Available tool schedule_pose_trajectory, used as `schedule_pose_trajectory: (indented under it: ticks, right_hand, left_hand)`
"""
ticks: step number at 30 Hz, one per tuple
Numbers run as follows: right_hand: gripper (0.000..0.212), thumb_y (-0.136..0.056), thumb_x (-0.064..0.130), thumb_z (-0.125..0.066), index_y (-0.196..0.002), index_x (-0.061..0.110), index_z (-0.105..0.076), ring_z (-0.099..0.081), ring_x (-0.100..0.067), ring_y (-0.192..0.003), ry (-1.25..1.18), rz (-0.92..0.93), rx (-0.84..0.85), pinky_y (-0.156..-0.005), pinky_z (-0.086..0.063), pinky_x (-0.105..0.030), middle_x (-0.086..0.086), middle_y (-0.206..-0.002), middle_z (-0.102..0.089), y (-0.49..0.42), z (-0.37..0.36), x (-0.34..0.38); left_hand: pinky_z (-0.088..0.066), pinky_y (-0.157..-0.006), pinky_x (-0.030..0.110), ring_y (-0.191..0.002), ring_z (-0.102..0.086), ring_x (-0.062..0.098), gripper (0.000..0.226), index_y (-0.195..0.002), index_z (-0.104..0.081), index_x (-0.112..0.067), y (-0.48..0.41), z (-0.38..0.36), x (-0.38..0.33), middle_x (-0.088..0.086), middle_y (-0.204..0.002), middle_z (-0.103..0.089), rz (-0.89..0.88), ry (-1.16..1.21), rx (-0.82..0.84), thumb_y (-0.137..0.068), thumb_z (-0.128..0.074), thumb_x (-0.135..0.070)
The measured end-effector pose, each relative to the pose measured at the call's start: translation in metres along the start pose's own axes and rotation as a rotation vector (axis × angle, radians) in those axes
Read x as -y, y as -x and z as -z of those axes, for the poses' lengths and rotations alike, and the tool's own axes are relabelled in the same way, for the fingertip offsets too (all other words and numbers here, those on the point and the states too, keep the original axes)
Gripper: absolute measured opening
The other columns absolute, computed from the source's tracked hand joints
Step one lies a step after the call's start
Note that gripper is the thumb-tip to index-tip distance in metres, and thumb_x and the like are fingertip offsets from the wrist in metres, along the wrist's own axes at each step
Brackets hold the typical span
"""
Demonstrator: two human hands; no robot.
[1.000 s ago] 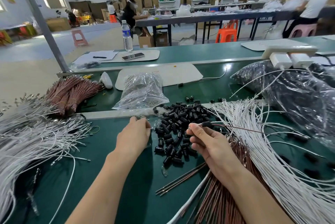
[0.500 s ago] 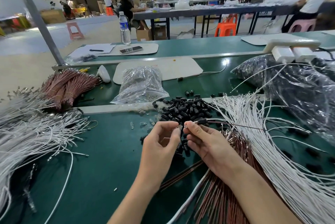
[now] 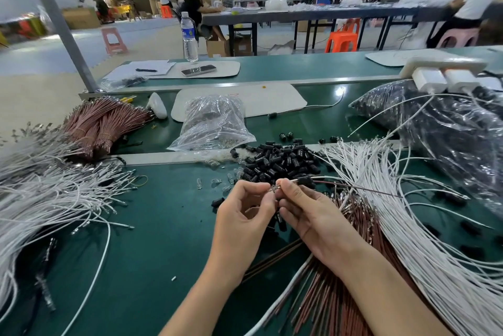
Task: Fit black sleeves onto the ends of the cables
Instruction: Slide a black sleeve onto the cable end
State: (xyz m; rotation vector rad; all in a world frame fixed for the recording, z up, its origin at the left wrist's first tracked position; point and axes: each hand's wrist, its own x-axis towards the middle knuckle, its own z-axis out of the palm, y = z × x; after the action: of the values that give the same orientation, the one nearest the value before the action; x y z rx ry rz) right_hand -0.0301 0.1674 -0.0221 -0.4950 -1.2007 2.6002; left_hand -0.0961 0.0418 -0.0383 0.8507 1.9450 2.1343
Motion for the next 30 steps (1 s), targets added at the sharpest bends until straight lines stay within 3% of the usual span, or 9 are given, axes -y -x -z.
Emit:
schedule_pose_trajectory:
  ticks: [25,30]
  right_hand:
    - [0.028,-0.065,0.03,-0.085,-0.085,0.011,-0.083,-0.072,-0.009,-0.072,0.034,0.025,0.001,-0.064,-0.057,-0.017,-0.008,-0.086,-0.077,-0.0032,0.0041,-0.0016]
    - [0.023,-0.068,0.026,-0.084,-0.085,0.01,-0.083,-0.072,-0.007,-0.069,0.016,0.002,0.003,-0.062,-0.057,-0.016,-0.006,-0.083,-0.077,-0.0043,0.0056,-0.001]
  left_hand:
    - [-0.056,-0.081,0.019,-0.096,-0.072,0.01,0.026,-0.107,-0.067,-0.043,0.0014,0.0005,0.0056,-0.014,-0.1,-0.074,-0.084,-0.107,0.01,-0.098,-0.066,-0.019]
    - [-0.058,-0.083,0.025,-0.096,-0.073,0.013,0.023,-0.11,-0.067,-0.04,-0.0012,0.0041,0.0087,-0.013,-0.099,-0.075,-0.108,-0.152,0.026,-0.098,-0.065,-0.021]
